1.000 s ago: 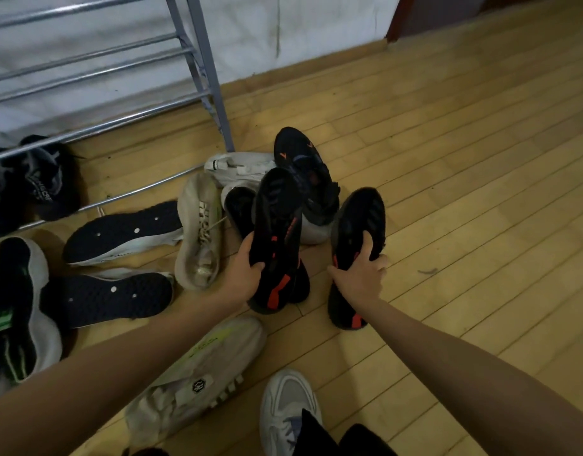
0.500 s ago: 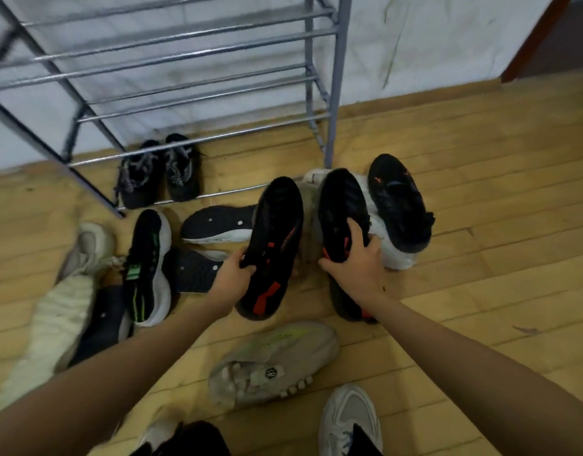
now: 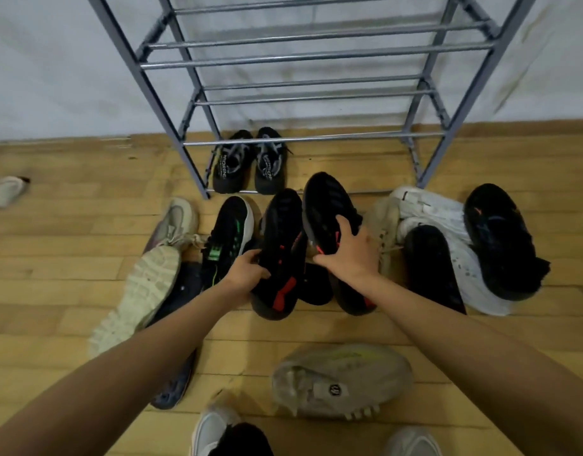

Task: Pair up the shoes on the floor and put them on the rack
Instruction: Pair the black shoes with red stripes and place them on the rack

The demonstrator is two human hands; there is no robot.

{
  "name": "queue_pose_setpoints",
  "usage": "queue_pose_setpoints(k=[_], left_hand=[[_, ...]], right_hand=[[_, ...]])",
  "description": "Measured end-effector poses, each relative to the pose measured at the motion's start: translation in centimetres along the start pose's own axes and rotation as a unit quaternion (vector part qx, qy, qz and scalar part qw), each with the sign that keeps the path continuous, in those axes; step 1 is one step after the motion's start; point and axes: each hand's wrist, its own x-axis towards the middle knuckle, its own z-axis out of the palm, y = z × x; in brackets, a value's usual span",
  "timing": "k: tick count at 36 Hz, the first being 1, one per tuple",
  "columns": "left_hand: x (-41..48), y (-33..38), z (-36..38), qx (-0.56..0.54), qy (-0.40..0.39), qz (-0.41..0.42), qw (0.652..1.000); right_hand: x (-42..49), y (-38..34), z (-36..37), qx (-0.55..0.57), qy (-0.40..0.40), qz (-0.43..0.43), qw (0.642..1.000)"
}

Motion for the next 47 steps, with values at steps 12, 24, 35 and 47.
queue_pose_setpoints(k=[12,24,35,47], left_hand=[[3.1,-0.9,-3.5,-0.023,0.004,0.013,1.0],[2.3,-2.5,-0.5,-0.063,-0.014,0.015,0.998],[1.6,-0.5,2.7,0.078,0.032,0.141,0.986],[0.5,-0.7,1.9,-0.1,-0.133,0.057,0.984]], right_hand=[[3.4,-1.4,2.1,-0.07,-0.028,0.042,0.996],[3.0,-0.1,0.3,0.04,-0.027,0.037,0.998],[2.5,-1.8,0.6,0.079,-0.037,0.017,0.996],[3.6,-3.3,1.9,0.129,-0.121,0.02,0.984]])
